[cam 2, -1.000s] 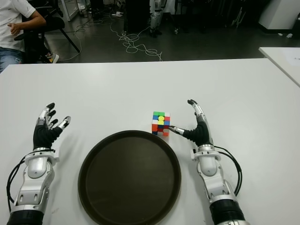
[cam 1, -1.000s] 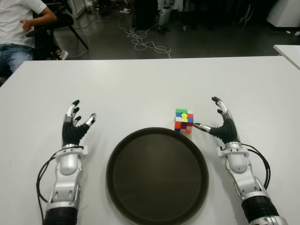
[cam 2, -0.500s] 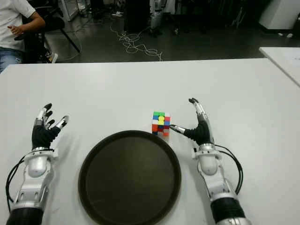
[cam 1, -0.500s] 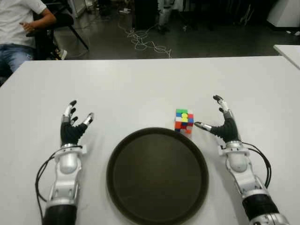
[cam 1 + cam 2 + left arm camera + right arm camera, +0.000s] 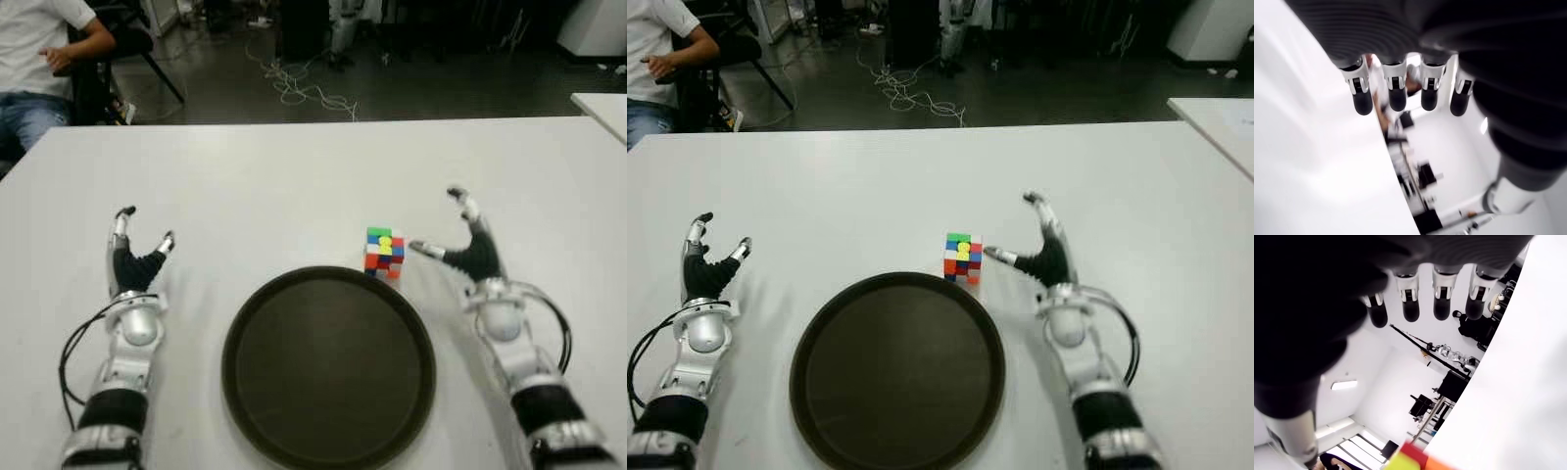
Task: Pick up the Rubik's Cube and put it in the plate
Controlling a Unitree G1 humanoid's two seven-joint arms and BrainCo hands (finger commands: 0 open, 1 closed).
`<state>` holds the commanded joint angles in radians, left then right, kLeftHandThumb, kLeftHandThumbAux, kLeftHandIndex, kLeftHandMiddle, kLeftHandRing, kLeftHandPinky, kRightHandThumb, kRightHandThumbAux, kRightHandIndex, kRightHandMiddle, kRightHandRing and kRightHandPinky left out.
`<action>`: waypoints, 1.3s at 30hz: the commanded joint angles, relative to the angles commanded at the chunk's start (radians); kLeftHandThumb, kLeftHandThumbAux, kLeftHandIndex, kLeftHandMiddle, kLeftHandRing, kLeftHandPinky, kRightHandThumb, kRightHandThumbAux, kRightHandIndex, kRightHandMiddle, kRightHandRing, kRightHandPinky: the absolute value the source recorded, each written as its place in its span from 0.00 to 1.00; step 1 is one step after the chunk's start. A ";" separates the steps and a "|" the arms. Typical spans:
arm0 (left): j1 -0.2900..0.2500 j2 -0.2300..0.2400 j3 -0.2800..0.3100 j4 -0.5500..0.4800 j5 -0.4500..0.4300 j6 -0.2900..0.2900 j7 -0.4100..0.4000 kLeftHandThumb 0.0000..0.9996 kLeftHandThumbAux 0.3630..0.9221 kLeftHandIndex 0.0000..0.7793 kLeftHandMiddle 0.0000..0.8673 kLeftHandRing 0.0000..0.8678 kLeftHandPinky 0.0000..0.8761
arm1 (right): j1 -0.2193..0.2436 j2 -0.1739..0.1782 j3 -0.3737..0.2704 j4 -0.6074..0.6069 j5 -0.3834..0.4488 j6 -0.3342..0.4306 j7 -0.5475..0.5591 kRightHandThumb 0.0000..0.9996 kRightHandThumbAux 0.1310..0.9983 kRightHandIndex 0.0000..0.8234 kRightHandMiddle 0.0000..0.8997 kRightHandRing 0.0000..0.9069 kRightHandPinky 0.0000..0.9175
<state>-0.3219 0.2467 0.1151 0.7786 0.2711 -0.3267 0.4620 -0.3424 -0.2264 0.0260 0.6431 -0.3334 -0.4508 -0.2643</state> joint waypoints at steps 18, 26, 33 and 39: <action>-0.067 0.005 -0.055 0.114 0.027 -0.014 0.041 0.00 0.60 0.00 0.33 0.48 0.52 | -0.048 -0.100 0.072 -0.013 -0.081 0.025 0.050 0.00 0.58 0.00 0.00 0.00 0.05; -0.075 0.013 -0.085 0.135 0.054 -0.018 0.080 0.00 0.63 0.00 0.24 0.37 0.40 | -0.065 -0.106 0.088 -0.038 -0.099 0.032 0.053 0.00 0.63 0.00 0.03 0.05 0.12; -0.079 0.015 -0.099 0.148 0.059 -0.027 0.091 0.01 0.64 0.00 0.22 0.39 0.47 | -0.091 -0.120 0.115 -0.046 -0.152 0.050 0.038 0.00 0.66 0.00 0.06 0.11 0.19; -0.079 0.017 -0.105 0.153 0.060 -0.035 0.100 0.01 0.65 0.00 0.22 0.42 0.49 | -0.093 -0.127 0.127 -0.067 -0.163 0.068 0.056 0.00 0.66 0.00 0.06 0.12 0.23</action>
<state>-0.4010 0.2634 0.0100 0.9321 0.3312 -0.3615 0.5624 -0.4358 -0.3534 0.1528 0.5758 -0.4962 -0.3828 -0.2086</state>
